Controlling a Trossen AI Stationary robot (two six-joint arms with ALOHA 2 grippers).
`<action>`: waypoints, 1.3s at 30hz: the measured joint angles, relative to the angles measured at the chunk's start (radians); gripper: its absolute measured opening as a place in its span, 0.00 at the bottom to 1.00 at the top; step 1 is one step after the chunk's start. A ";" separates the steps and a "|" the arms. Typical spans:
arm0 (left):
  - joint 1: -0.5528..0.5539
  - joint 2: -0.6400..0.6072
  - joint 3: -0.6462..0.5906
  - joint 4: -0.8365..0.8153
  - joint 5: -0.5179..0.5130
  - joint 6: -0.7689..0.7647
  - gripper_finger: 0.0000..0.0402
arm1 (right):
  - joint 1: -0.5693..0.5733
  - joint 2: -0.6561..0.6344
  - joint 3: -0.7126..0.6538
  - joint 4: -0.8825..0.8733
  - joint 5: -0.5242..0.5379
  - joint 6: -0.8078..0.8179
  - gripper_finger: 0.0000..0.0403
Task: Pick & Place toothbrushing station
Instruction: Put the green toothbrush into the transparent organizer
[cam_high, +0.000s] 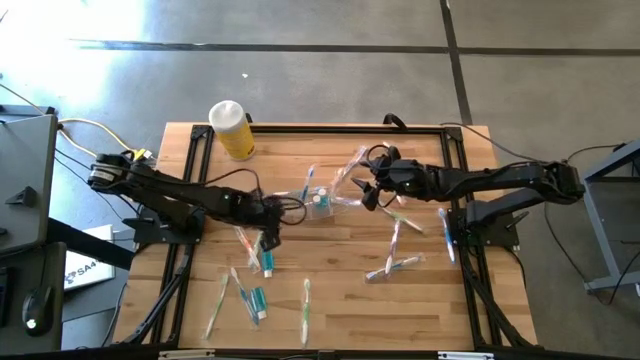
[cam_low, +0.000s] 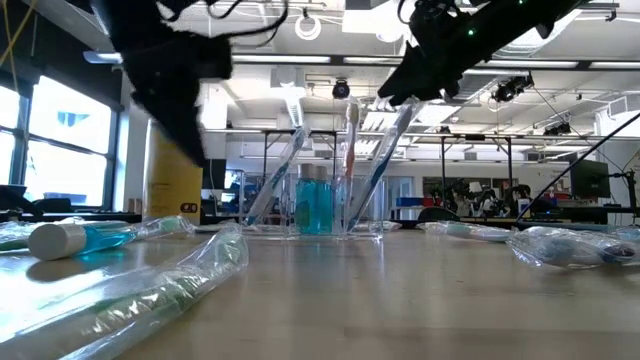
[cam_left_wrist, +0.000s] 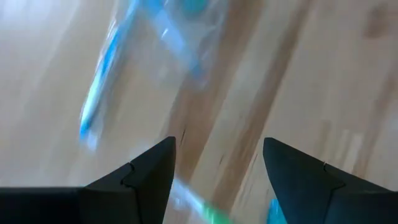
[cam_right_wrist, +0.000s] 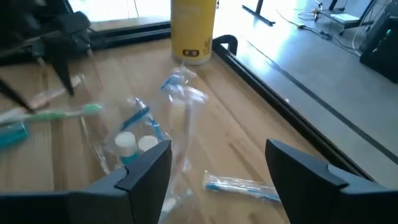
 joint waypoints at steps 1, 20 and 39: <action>0.000 0.000 0.001 -0.038 -0.001 -0.067 0.59 | 0.000 -0.002 0.000 -0.018 -0.005 0.008 0.62; 0.000 0.000 0.000 -0.432 0.058 -0.453 0.59 | 0.000 -0.001 -0.001 -0.080 -0.005 0.054 0.62; 0.000 0.119 0.000 -0.209 0.045 -0.450 0.59 | 0.005 0.000 -0.001 -0.079 -0.010 0.089 0.62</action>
